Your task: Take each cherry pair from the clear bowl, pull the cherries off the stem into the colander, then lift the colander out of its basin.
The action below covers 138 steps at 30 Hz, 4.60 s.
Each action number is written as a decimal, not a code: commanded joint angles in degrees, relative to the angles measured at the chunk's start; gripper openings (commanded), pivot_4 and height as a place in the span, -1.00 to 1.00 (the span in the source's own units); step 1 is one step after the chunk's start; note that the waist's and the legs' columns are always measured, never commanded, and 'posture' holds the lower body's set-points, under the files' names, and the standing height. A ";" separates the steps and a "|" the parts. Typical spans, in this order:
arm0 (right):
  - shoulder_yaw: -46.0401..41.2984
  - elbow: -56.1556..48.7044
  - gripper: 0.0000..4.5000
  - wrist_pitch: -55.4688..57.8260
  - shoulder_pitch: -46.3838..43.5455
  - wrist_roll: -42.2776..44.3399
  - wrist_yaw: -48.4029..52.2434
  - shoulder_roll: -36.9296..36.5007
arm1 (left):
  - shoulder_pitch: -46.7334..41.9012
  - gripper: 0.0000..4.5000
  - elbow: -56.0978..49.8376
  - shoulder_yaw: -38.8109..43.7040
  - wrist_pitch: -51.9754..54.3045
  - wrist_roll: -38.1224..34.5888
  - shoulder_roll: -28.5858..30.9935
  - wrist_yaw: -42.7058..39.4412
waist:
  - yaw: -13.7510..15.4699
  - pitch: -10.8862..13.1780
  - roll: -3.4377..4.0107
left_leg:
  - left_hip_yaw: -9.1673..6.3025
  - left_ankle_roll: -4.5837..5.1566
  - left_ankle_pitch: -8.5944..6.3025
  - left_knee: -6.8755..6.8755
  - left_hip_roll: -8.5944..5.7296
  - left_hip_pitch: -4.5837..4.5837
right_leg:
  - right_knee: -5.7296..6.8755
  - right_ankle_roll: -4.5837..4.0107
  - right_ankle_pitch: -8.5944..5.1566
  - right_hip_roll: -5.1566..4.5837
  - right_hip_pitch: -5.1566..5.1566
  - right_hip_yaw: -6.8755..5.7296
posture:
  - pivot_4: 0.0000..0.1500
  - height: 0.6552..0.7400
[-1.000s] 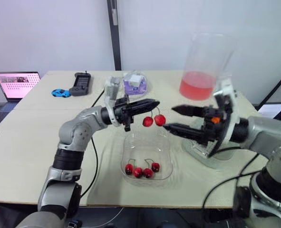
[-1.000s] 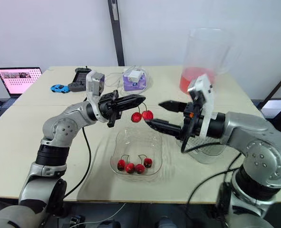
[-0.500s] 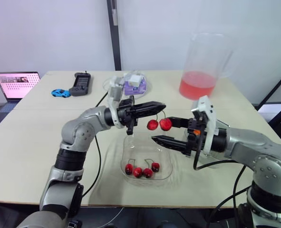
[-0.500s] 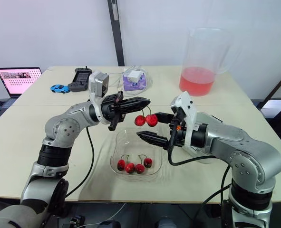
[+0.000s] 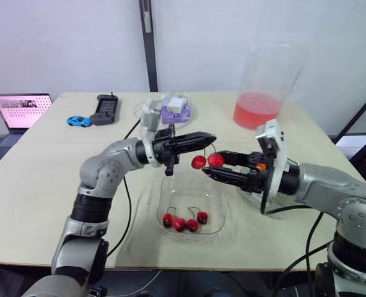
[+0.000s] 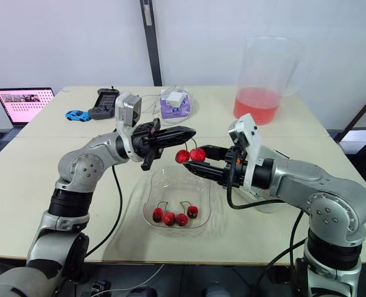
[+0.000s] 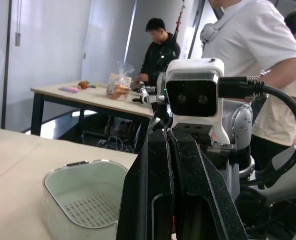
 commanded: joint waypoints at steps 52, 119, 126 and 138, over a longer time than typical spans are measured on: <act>7.71 1.85 -0.87 -7.98 6.77 10.72 -2.70 -19.06 | -0.47 -1.00 -1.15 0.49 -2.08 0.72 -1.28 0.22 | 0.10 0.04 -0.06 | 0.01 0.01 -0.01 0.02 0.00 -0.01 | -0.05 0.00 0.00 0.00 0.02 0.00 | 1.00 0.84; 15.33 7.62 0.99 -18.53 -0.21 -2.33 0.84 -2.77 | -0.02 -1.00 -1.67 0.20 -2.06 -0.02 -2.24 1.77 | 0.06 0.10 -0.05 | 0.03 0.04 -0.02 0.10 0.01 0.00 | -0.04 0.02 -0.01 -0.01 0.07 0.01 | 1.00 0.84; 14.42 7.39 -0.03 -18.76 -0.22 -1.54 -0.59 -1.47 | 0.24 -1.00 -1.70 -0.05 -2.18 0.12 -2.14 1.83 | 0.06 0.10 -0.05 | 0.02 0.04 -0.02 0.09 0.01 0.00 | -0.04 0.02 -0.01 0.00 0.06 0.01 | 1.00 0.84; 13.53 7.45 -0.41 -17.82 -0.11 -0.25 -1.33 -1.92 | 0.13 -1.00 -1.34 -0.19 -2.49 0.40 -2.23 1.68 | 0.04 0.10 -0.05 | 0.02 0.05 -0.03 0.09 0.00 0.00 | -0.04 0.02 -0.01 0.00 0.06 0.01 | 1.00 0.84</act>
